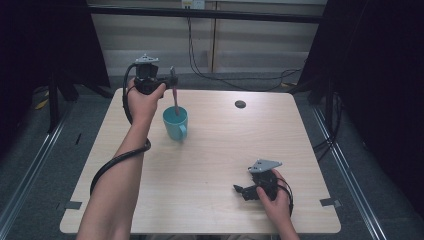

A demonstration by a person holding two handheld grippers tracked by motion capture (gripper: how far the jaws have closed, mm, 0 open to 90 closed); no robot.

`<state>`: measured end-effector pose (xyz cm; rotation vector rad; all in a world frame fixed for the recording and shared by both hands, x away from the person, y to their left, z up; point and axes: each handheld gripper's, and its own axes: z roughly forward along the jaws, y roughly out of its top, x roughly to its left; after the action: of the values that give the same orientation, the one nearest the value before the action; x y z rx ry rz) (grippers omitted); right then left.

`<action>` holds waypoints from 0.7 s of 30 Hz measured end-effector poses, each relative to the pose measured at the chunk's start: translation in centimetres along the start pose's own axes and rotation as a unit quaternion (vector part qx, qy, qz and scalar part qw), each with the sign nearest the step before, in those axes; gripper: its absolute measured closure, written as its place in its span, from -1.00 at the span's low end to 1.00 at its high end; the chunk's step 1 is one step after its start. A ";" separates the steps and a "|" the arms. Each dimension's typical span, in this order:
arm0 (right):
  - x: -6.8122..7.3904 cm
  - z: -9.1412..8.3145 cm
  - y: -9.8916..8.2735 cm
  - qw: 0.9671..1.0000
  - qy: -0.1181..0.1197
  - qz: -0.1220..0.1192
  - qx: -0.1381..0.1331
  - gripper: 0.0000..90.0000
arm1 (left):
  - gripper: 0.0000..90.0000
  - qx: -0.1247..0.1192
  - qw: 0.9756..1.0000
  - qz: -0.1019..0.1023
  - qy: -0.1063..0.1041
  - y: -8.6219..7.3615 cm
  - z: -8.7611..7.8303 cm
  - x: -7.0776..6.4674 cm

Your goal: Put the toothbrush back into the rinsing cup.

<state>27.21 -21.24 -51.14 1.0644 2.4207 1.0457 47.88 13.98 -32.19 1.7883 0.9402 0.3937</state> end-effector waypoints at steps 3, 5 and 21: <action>0.0 0.0 0.0 1.000 0.000 -0.001 0.000 -0.72 | 0.87 -0.002 1.000 0.000 0.010 -0.3 0.4 0.0; 0.0 0.0 0.0 1.000 0.000 -0.001 -0.001 -0.72 | 0.87 0.000 1.000 -0.002 0.013 -0.8 0.8 0.2; 0.0 0.0 0.0 1.000 0.002 -0.001 -0.001 -0.72 | 0.87 0.026 0.999 0.002 0.020 -5.4 2.9 -0.5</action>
<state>27.19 -21.22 -51.16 1.0592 2.4233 1.0505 47.23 12.65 -38.21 1.8357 0.9816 0.4127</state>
